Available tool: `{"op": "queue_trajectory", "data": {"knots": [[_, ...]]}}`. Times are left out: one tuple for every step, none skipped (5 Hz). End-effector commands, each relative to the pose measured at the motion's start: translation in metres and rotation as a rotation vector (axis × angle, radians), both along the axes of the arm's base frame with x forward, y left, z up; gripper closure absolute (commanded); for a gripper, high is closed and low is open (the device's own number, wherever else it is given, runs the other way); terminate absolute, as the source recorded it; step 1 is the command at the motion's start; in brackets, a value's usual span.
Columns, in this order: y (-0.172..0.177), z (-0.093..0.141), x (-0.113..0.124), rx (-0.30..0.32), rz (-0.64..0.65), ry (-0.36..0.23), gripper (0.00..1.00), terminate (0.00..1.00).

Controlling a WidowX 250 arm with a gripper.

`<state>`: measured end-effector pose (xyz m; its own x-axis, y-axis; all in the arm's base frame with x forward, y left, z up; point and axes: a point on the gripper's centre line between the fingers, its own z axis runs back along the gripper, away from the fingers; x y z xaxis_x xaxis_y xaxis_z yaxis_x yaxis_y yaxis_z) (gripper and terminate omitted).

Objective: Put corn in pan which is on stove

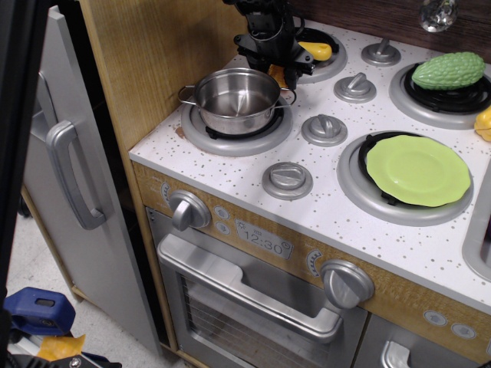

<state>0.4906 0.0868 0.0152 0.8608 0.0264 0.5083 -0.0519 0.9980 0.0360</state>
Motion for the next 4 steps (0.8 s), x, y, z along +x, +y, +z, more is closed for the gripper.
{"op": "queue_trajectory", "data": {"knots": [[0.007, 0.066, 0.010, 0.104, 0.010, -0.089, 1.00, 0.00], [0.004, 0.090, 0.002, 0.176, 0.011, -0.095, 1.00, 0.00], [0.002, 0.110, -0.005, 0.229, 0.006, -0.088, 1.00, 0.00], [0.001, 0.123, -0.019, 0.243, 0.043, -0.057, 0.00, 0.00]]}}
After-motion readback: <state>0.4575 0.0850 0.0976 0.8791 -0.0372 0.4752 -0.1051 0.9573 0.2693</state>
